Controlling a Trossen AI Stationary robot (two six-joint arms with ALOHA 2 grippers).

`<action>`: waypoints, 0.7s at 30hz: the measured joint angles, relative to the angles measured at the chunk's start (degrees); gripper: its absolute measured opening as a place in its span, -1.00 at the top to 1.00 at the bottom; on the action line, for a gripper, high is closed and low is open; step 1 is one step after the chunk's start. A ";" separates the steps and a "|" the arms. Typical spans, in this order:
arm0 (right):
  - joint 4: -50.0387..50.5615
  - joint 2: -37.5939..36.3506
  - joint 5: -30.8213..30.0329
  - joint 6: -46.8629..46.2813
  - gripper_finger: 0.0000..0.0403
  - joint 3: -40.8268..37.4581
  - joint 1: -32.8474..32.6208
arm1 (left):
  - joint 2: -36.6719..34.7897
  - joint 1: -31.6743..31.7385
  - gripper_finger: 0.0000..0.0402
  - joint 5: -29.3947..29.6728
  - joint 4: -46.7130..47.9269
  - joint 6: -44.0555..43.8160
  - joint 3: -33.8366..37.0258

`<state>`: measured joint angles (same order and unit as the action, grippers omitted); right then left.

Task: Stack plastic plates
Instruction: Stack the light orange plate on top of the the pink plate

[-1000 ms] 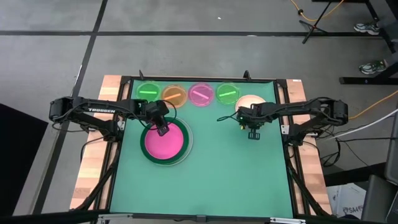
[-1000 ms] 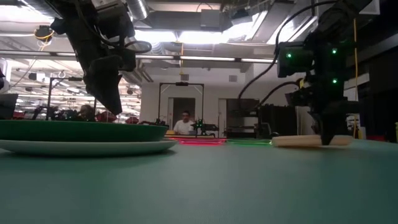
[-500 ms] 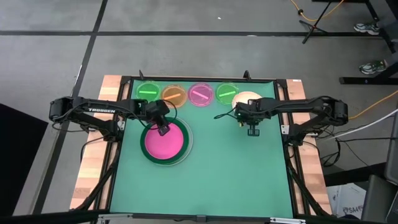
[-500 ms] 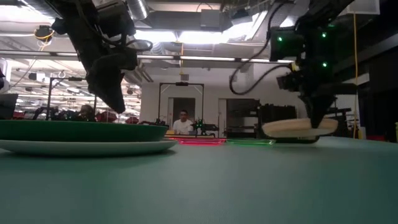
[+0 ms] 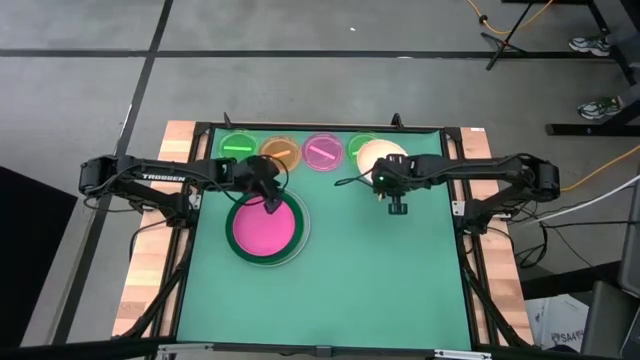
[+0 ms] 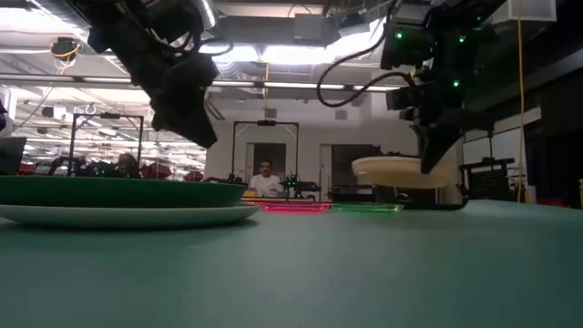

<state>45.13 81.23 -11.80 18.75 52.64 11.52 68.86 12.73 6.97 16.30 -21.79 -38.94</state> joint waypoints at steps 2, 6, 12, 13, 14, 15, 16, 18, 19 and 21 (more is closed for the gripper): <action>-1.28 0.00 -0.21 1.16 1.00 0.00 -1.97 | 0.01 -0.02 0.39 -0.01 -1.81 -1.73 0.00; -3.80 0.00 -0.19 1.31 1.00 0.02 -6.16 | 0.02 -0.02 0.39 -0.03 -4.97 -4.91 0.00; -5.48 0.05 -0.21 6.27 1.00 0.04 -12.42 | 0.00 -0.16 0.39 0.00 -9.43 -11.14 0.00; -5.57 0.19 -0.21 7.24 1.00 0.04 -13.57 | 0.02 -0.23 0.39 0.02 -9.99 -11.77 0.00; -5.67 0.32 -0.19 8.25 1.00 0.04 -14.61 | 0.00 -0.39 0.39 0.02 -10.57 -12.50 0.00; -5.67 0.37 -0.19 9.42 1.00 0.04 -15.54 | 0.00 -0.54 0.39 0.04 -11.11 -13.12 0.00; -5.67 0.42 -0.21 10.51 1.00 0.04 -16.49 | 0.00 -0.79 0.39 0.10 -11.56 -14.15 0.00; -5.79 0.42 -0.19 13.15 1.00 0.04 -18.33 | 0.08 -1.50 0.39 0.90 -12.20 -16.60 0.00; -5.92 0.42 -0.20 14.44 1.00 0.04 -19.19 | 0.24 -1.98 0.39 1.32 -12.63 -18.00 0.00; -6.00 0.42 -0.16 17.28 1.00 0.04 -20.67 | 0.77 -2.80 0.39 1.63 -13.46 -20.68 0.00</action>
<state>39.13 81.65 -11.96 36.03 52.69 -9.15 69.63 9.93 8.59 2.84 -42.46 -38.94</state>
